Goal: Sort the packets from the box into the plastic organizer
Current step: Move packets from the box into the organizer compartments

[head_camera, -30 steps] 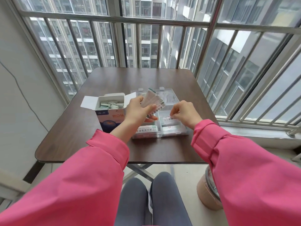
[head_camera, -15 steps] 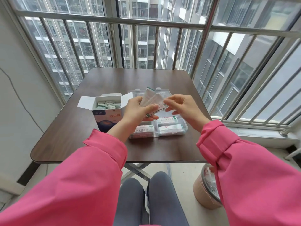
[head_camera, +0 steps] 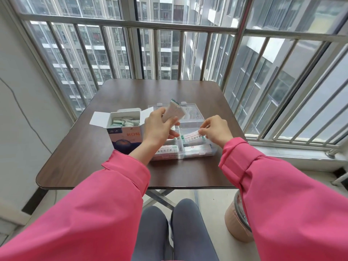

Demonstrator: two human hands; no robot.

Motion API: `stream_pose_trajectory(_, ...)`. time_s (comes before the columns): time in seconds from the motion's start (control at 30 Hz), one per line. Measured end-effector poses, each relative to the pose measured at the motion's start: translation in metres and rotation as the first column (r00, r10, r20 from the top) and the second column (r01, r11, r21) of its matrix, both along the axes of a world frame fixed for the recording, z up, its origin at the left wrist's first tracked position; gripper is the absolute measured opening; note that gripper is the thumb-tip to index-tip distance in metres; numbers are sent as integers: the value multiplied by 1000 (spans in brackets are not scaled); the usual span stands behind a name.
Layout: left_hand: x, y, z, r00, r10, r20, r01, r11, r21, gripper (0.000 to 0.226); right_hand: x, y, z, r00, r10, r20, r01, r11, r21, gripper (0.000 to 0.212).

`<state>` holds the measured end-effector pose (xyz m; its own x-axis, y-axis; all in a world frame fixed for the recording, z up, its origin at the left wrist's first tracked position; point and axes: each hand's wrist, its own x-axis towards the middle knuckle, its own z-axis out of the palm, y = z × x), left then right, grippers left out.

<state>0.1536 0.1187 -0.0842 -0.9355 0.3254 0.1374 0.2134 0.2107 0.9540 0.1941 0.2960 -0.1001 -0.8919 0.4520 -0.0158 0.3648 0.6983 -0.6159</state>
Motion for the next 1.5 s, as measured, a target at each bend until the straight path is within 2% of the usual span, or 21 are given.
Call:
stream_pose_trajectory(0.07,-1,1,-1,1000,-7,-1,7,1000,-4,7,-1,-5,1,999,-12,42,8,997,83,4)
stream_pose_trajectory(0.23,-1,3,-2,998,-52,38,52,999,13,7,-2,-15,7,990,14,142,-51,964,262,10)
stream_pose_trajectory(0.4,3,4,1,984,-120,130,106,988,113,12,-6,-13,4,987,80,138,-117,951,286,13)
stream_pose_trajectory(0.47,5,3,1,977,-147,154,124,981,147,14,-5,-12,6,994,106,-4,-104,982,159,10)
stream_pose_trajectory(0.5,5,3,1,974,-159,162,134,978,158,14,-2,-13,10,989,99,-114,-100,995,-10,13)
stream_pose_trajectory(0.53,5,2,1,970,-174,170,146,976,162,13,2,-15,15,975,68,-210,-117,967,-227,14)
stream_pose_trajectory(0.57,6,1,1,965,-190,178,161,973,165,12,7,-17,21,966,40,-257,-148,897,-416,13)
stream_pose_trajectory(0.6,6,1,1,959,-213,186,183,969,167,12,11,-18,25,962,44,-270,-185,831,-525,8)
stream_pose_trajectory(0.7,11,4,1,949,-256,186,229,961,153,20,18,-23,30,950,102,-294,-253,803,-539,4)
stream_pose_trajectory(0.8,10,6,1,961,-203,186,166,967,193,15,17,-24,31,951,37,-308,-212,802,-559,8)
stream_pose_trajectory(0.9,7,3,0,970,-168,175,131,970,206,10,17,-25,31,953,-4,-304,-195,760,-620,13)
stream_pose_trajectory(0.97,6,2,-1,973,-163,161,127,969,211,3,18,-25,30,949,-30,-315,-221,653,-725,13)
stream_pose_trajectory(1.07,3,2,-4,985,-110,132,86,981,174,7,16,-22,31,937,-99,-336,-261,443,-858,8)
stream_pose_trajectory(1.13,0,3,-6,990,-81,117,64,988,144,4,16,-18,32,937,-134,-322,-252,381,-890,13)
stream_pose_trajectory(1.2,-1,4,-6,995,-56,85,46,993,113,12,15,-12,32,945,-140,-296,-219,401,-890,22)
stream_pose_trajectory(1.3,-2,7,-8,998,-52,-34,52,999,13,18,14,-5,30,959,-59,-277,-202,539,-818,8)
stream_pose_trajectory(1.5,-6,11,-10,984,-50,-173,24,988,-151,10,6,2,25,980,6,-201,-125,802,-584,15)
